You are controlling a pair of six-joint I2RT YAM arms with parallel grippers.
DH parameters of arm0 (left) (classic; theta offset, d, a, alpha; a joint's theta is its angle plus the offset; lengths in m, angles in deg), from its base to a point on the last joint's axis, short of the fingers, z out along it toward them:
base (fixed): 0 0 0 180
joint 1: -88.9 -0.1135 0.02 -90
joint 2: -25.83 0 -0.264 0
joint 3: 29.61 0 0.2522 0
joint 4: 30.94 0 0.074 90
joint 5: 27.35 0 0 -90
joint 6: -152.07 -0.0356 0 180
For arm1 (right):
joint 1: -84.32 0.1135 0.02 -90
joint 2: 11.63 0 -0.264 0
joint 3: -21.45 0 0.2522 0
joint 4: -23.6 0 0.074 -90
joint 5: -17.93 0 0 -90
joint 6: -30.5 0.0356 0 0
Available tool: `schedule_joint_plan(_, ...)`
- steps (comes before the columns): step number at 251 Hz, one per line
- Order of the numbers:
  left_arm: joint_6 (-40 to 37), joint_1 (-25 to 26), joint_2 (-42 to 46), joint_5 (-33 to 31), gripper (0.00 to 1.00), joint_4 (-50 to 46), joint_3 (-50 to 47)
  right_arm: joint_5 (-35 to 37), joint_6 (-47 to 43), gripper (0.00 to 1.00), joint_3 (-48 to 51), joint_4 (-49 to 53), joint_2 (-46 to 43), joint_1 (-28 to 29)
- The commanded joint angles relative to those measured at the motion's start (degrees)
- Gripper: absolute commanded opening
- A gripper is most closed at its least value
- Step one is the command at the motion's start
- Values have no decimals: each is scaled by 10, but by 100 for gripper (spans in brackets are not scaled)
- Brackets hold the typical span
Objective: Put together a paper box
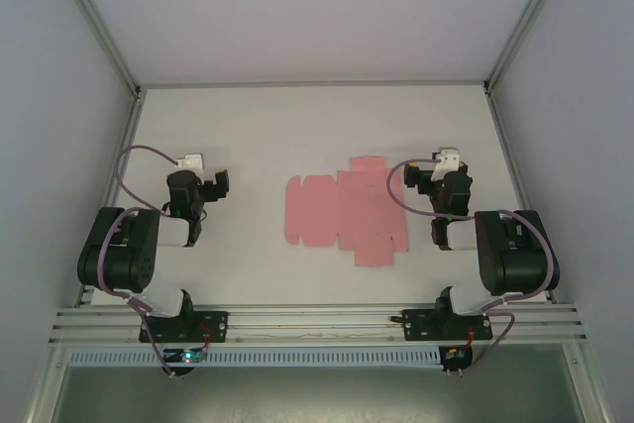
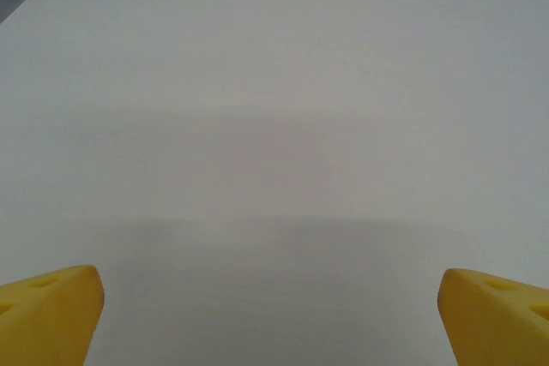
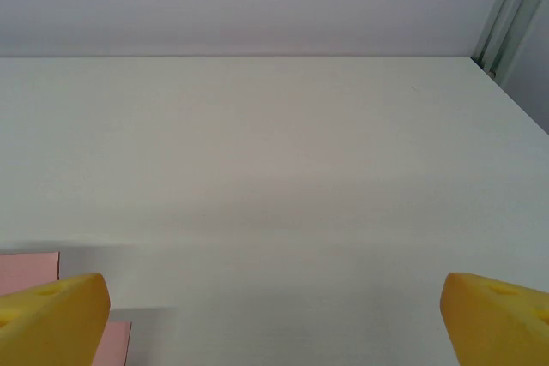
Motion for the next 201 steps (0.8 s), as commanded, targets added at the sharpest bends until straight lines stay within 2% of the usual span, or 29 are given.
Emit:
schedule_joint_plan(1,-11,4,5,-10,100,18,9,3,-3,98,-2,-7,-7,8)
schedule_joint_plan(201,-9,2,5,-5,100,17,9,-4,3,98,-2,-7,-6,2)
